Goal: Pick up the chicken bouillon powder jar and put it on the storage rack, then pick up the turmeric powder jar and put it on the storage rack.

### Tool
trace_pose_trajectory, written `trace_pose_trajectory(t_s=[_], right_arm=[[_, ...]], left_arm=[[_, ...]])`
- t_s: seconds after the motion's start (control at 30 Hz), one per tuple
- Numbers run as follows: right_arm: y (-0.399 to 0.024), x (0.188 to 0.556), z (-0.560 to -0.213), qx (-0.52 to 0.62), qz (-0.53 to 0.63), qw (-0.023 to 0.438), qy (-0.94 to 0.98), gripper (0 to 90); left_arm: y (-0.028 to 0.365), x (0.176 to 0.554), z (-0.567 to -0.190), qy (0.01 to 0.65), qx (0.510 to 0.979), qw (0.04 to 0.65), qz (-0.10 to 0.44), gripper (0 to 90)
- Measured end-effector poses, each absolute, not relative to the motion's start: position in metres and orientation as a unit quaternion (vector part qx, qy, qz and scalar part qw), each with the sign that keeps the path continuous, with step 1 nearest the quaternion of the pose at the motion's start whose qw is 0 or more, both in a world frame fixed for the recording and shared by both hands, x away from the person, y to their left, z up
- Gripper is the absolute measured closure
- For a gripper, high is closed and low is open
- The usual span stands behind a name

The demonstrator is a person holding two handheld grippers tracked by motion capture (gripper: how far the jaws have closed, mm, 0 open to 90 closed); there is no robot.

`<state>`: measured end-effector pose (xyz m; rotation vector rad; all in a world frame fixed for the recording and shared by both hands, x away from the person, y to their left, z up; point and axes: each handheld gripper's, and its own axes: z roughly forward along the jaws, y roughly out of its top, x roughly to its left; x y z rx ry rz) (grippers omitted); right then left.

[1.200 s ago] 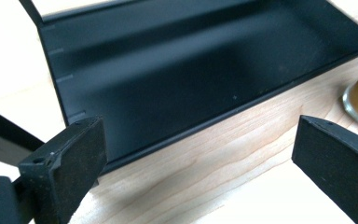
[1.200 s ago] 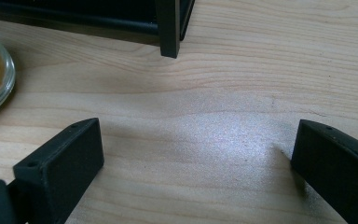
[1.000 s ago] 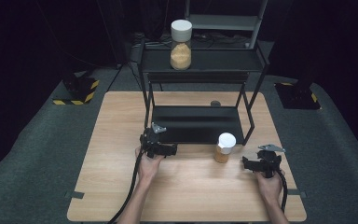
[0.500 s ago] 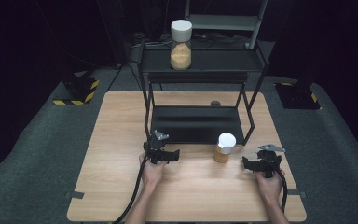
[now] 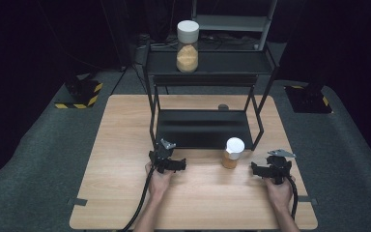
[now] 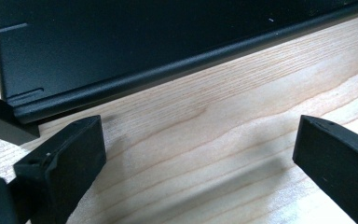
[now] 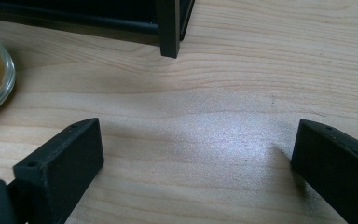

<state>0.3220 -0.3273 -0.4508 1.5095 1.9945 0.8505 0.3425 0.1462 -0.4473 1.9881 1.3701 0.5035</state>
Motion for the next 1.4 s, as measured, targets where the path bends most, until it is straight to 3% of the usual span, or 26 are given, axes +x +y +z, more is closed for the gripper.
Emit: trace_pose_trajectory(t_s=[0.13, 0.53, 0.8, 1.4], right_arm=[[-0.327, 0.322, -0.451, 0.554, 0.312, 0.247, 0.731, 1.4], [-0.325, 0.321, -0.450, 0.557, 0.310, 0.249, 0.729, 2.8], [-0.336, 0.306, -0.443, 0.521, 0.353, 0.219, 0.745, 3.5], [-0.296, 0.308, -0.432, 0.439, 0.393, 0.196, 0.784, 6.5]], left_arm=[[0.138, 0.334, -0.454, 0.514, 0.762, 0.327, 0.221, 2.4], [0.137, 0.333, -0.454, 0.515, 0.761, 0.326, 0.221, 2.4], [0.137, 0.333, -0.454, 0.516, 0.761, 0.326, 0.221, 2.3], [0.138, 0.333, -0.454, 0.516, 0.761, 0.326, 0.220, 2.2]])
